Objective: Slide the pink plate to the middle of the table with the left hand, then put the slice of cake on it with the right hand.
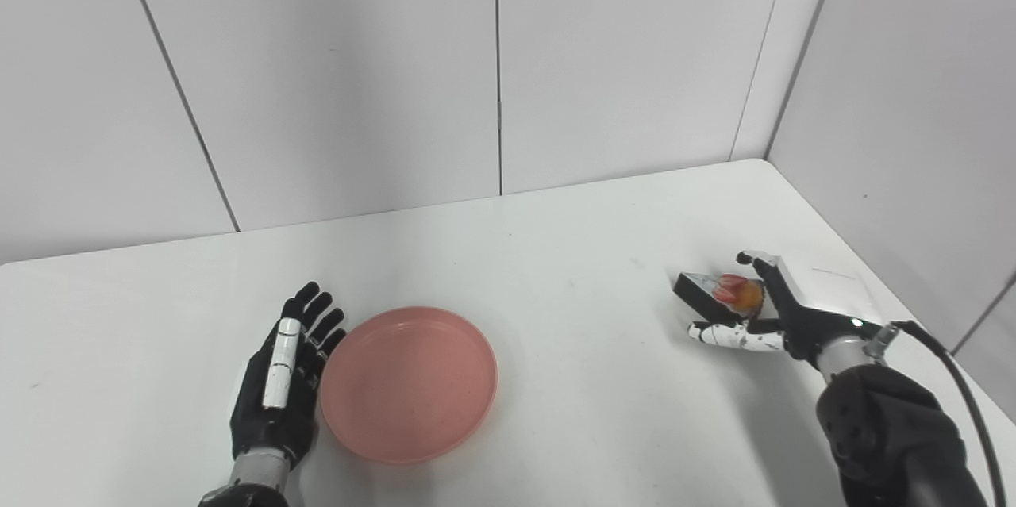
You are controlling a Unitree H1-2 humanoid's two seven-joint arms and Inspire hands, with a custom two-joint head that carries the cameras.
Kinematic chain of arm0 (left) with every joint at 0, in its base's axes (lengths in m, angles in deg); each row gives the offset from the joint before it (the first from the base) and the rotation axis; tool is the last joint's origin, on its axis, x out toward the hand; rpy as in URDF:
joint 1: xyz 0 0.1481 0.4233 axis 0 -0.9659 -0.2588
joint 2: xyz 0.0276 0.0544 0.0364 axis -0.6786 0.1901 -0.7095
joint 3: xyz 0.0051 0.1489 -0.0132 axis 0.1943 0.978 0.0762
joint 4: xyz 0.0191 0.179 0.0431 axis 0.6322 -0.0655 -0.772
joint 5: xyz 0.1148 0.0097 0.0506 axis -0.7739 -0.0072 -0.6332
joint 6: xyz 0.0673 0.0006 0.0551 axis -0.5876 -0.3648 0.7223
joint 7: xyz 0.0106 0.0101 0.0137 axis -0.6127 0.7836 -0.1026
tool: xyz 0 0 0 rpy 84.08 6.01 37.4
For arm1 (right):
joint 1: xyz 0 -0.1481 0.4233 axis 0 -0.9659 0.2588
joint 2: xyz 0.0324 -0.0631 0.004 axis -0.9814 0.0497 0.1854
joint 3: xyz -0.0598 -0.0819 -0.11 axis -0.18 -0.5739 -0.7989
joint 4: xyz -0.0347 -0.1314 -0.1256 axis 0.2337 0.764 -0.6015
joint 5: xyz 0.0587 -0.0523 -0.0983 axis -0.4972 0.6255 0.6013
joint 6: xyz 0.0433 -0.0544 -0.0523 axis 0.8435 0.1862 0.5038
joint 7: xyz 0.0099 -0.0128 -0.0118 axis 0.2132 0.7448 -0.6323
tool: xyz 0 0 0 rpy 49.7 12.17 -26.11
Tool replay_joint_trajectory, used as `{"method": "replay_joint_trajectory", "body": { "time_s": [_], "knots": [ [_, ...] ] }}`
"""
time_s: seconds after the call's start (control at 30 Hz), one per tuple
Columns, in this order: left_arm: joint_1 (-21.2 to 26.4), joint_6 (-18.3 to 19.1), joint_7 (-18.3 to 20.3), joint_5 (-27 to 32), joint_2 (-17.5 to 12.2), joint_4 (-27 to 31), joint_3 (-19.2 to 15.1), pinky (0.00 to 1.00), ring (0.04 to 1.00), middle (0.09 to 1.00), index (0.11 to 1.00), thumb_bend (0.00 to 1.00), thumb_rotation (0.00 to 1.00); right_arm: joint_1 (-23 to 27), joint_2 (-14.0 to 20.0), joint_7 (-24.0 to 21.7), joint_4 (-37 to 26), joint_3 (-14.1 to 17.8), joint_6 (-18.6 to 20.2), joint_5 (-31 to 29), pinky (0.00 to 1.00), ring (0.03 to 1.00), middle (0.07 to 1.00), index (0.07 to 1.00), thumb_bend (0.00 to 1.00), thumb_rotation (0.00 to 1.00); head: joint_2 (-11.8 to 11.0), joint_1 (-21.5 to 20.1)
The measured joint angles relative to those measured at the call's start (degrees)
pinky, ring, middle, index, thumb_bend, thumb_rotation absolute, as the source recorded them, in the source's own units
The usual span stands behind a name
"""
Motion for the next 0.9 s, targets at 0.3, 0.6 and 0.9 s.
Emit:
{"method": "replay_joint_trajectory", "body": {
  "time_s": [0.3, 0.6, 0.9],
  "knots": [
    [0.0, 0.0, 0.0, 0.0, 0.0, 0.0, 0.0, 0.86, 0.868, 0.893, 0.830, 0.80, 0.69, 0.1, 1.3, 1.7, 2.2, -0.8, 0.0, -0.3, 0.71, 0.816, 0.869, 0.851, 0.97, 0.70, 0.0, 0.1],
    [0.0, 0.1, 0.0, 0.0, 0.0, 0.0, 0.0, 0.86, 0.869, 0.892, 0.831, 0.80, 0.68, 0.6, 2.0, 4.3, 4.9, -1.8, 0.0, -1.2, 0.56, 0.715, 0.808, 0.824, 0.89, 0.51, 0.2, 0.5],
    [-0.2, 0.7, 0.0, 0.0, 0.0, 0.3, 0.1, 0.88, 0.874, 0.897, 0.832, 0.79, 0.68, 1.5, 0.7, 11.7, 7.4, -1.8, 0.0, -3.8, 0.28, 0.357, 0.483, 0.533, 0.60, 0.05, 0.4, 0.6]
  ]
}}
